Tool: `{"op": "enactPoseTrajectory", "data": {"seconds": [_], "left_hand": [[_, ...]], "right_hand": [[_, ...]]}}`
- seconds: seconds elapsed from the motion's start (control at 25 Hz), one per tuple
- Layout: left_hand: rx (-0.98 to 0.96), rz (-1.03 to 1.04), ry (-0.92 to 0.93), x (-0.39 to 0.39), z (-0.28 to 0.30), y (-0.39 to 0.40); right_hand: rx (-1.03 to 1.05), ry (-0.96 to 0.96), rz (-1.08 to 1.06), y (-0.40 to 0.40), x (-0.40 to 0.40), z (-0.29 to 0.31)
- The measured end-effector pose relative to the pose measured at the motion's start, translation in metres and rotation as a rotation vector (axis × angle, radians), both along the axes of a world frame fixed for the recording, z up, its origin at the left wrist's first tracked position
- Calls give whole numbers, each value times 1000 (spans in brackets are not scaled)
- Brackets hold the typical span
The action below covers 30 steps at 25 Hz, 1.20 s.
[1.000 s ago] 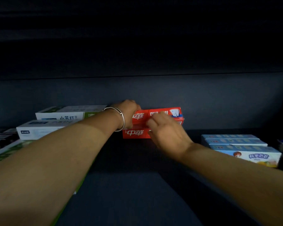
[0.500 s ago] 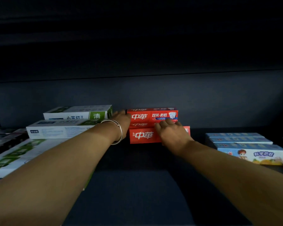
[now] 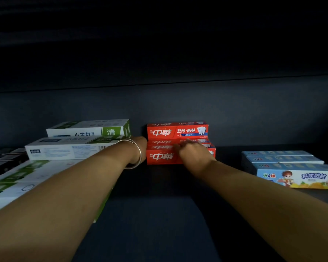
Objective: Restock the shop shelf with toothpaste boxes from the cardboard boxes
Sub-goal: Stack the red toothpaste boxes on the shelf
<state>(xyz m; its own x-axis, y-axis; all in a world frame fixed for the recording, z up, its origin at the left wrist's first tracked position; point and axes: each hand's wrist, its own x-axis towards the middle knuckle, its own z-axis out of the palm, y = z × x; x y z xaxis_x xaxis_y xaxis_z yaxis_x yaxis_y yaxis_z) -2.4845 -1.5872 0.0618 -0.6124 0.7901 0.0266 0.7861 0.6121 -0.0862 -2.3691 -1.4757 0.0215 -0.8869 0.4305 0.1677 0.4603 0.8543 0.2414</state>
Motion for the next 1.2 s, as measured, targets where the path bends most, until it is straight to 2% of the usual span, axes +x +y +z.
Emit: {"op": "enactPoseTrajectory", "data": {"seconds": [0.16,0.48,0.64,0.76,0.88,1.0,1.12,1.2], "left_hand": [[-25,-7,-23,-4,-5,1],[-60,-23,4,9,-7,-1],[-59,-37,18,25,-5,-12],[77,-122,65,74,1,-23],[240,-286,18,146,4,-40],[320,-397,-20,216,-4,-59],[361,-440,-68,282,-37,-79],[287,-468,-134,314,-82,-90]], "right_hand": [[11,51,10,4,-6,-3],[-23,16,-25,-3,-2,2],[-81,99,-26,-19,24,6],[-60,202,6,-47,70,12],[-5,280,24,-80,135,12],[22,347,50,-102,212,-1],[86,423,87,-113,296,-45],[94,461,90,-116,345,-88]]}}
